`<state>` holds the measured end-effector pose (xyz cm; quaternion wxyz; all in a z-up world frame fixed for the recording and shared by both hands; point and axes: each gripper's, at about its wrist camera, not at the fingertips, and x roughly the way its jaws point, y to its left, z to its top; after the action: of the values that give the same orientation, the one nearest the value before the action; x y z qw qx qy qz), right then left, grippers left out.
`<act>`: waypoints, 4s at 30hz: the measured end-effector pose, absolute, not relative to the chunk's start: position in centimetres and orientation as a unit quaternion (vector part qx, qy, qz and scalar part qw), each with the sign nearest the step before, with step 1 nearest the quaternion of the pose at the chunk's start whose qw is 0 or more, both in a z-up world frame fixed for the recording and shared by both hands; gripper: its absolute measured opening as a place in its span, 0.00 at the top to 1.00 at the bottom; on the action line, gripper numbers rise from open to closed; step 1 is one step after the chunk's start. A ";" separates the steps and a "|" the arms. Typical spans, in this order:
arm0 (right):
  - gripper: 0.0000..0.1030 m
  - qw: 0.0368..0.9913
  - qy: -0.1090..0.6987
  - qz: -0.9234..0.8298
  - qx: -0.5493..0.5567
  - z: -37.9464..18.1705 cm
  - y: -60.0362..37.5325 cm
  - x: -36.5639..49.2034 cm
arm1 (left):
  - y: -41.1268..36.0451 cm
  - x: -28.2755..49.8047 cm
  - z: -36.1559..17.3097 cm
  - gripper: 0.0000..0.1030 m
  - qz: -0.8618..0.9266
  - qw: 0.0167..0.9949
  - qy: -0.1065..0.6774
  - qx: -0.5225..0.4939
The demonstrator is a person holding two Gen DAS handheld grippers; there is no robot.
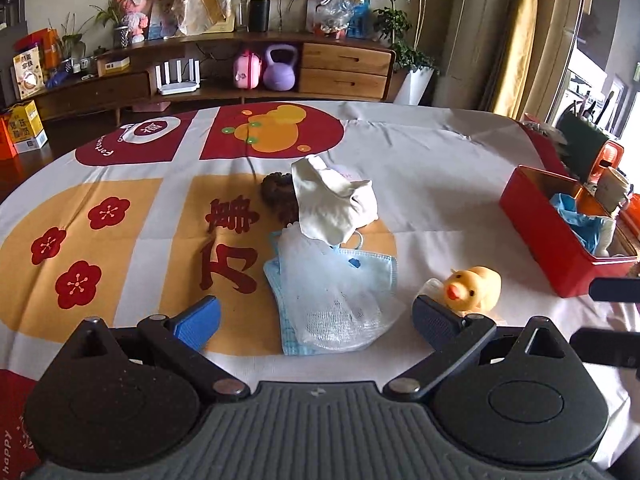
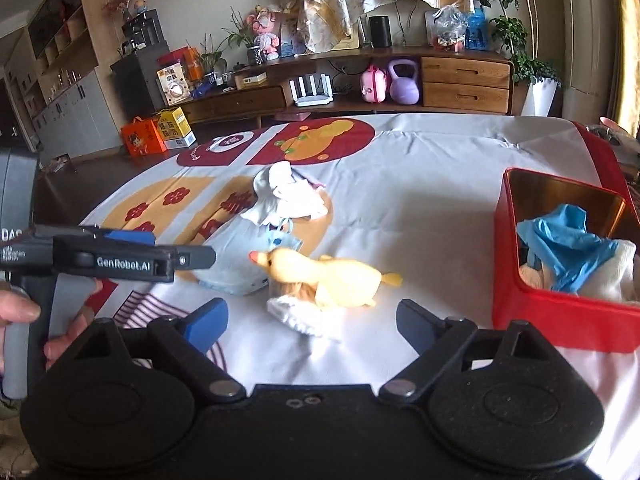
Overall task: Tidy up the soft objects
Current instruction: 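Close left tool on clear plastic bag while right tool grasps yellow rubber duck, then carry plastic bag with left tool while right tool carries duck to red tin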
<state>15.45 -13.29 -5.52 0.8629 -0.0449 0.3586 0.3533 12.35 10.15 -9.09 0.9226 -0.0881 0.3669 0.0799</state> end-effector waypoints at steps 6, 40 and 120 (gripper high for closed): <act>0.25 0.850 0.356 0.379 -0.083 -6.1 -11.0 17.1 | 10.0 14.0 -10.8 0.00 0.089 0.918 0.378 -0.073; 0.73 0.851 0.343 0.389 -0.091 -7.0 -9.5 20.2 | 10.3 15.7 -12.3 0.69 0.067 0.922 0.374 -0.074; 0.75 0.925 0.323 0.176 0.097 -3.8 -33.6 27.2 | -13.9 27.6 -2.6 0.90 -0.193 0.924 0.331 -0.011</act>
<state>27.25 -33.65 -3.77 0.9249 0.0975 0.3226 0.1762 27.57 -13.87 -2.59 0.9239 -0.0105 0.3305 -0.1925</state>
